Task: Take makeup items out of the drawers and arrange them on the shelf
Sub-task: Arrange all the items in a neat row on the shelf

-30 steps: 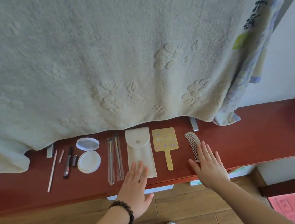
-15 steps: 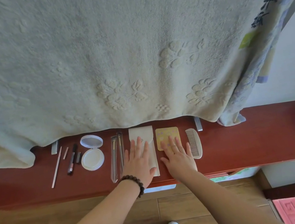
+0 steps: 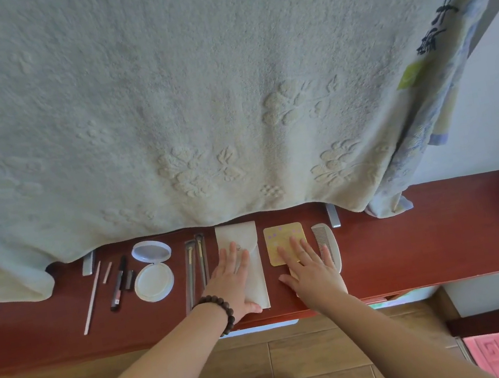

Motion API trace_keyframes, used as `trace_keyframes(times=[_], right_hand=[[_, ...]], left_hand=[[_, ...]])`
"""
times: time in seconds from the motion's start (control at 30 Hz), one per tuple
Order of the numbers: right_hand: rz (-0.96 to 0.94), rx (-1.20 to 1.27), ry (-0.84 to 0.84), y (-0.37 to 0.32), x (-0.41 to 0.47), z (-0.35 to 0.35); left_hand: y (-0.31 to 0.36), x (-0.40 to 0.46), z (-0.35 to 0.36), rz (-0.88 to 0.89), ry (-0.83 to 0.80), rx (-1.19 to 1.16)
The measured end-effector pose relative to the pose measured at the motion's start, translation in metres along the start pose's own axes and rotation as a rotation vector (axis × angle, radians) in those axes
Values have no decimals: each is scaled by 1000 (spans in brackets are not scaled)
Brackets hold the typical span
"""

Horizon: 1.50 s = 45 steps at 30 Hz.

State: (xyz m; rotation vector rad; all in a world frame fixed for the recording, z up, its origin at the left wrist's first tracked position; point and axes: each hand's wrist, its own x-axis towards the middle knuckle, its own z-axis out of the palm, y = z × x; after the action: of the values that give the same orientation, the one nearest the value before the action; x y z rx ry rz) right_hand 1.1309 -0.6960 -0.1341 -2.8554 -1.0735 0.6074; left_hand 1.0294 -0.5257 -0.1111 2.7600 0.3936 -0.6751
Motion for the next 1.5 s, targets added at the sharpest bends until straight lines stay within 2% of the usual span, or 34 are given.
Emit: trace_keyframes(times=[0.13,0.23,0.5,0.6,0.7,1.1,1.27,1.37,1.5], right_hand=[[184,95,140,26,-4,-4],[241,76,51,44,-7,-2],[205,18,46,44,6,-10],[100,0,71,21,2,-9],[21,-8,5,-2,1,-1],[72,-11,-23,-6,-5,5],[105,65,13,-20,-6,-7],[-8,50,131,-56,-6,-14],[-285,-36,152,-110,6,-9]], left_hand=[[4,2,0,1,5,-23],[12,5,3,21,-7,-7],[18,6,7,-20,25,19],[18,6,9,-24,40,21],[16,6,12,-28,51,5],[15,3,12,-25,65,1],[-2,-20,15,-22,213,-112],[-28,-47,19,-74,317,-162],[-67,-71,23,-109,406,-151]])
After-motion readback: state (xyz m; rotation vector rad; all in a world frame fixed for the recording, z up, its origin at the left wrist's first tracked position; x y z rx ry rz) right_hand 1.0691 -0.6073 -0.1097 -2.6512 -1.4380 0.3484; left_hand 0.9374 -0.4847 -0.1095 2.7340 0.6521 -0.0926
